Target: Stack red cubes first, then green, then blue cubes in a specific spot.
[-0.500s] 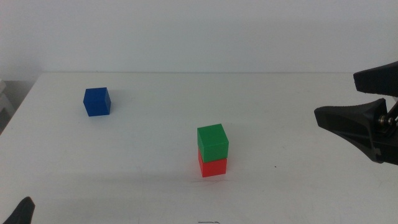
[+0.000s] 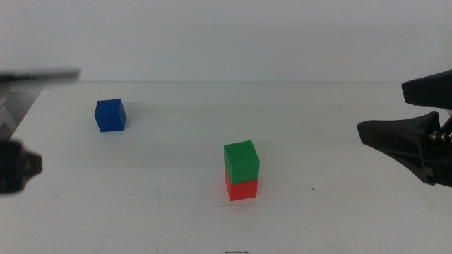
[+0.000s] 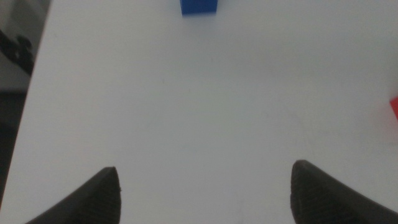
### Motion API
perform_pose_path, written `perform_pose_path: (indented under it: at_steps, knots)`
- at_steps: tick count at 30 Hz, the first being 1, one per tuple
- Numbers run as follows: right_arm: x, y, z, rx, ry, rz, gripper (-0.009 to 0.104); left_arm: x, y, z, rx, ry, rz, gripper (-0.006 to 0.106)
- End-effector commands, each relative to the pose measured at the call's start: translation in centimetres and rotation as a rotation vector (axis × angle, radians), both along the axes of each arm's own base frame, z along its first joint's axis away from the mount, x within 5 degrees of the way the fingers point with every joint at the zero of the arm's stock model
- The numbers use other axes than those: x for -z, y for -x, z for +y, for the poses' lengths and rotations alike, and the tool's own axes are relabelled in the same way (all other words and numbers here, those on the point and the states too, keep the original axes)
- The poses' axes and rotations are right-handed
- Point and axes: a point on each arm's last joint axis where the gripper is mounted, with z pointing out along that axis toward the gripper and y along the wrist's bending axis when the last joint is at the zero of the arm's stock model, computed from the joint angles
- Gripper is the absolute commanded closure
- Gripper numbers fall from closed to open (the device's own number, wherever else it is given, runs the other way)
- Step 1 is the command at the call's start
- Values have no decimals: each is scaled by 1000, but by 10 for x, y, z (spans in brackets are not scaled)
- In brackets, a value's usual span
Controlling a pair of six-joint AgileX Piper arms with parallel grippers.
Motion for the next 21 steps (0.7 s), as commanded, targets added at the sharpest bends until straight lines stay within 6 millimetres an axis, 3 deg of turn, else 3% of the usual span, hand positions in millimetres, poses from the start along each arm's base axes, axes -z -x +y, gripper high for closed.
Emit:
perform_pose_path:
  at_steps: [1,6,11,21]
  knots:
    - [-15,0,-2,17,-48,-84,3,-23,-21,-2,18,6,34,7]
    - [-15,0,-2,17,-48,-84,3,-22,-59,-7,37,63,229,7]
    - [-15,0,-2,17,-48,-84,3,-14,-102,-8,28,69,278,7]
    - [-15,0,-2,17,-48,-84,3,-8,-206,-4,70,-19,410,7]
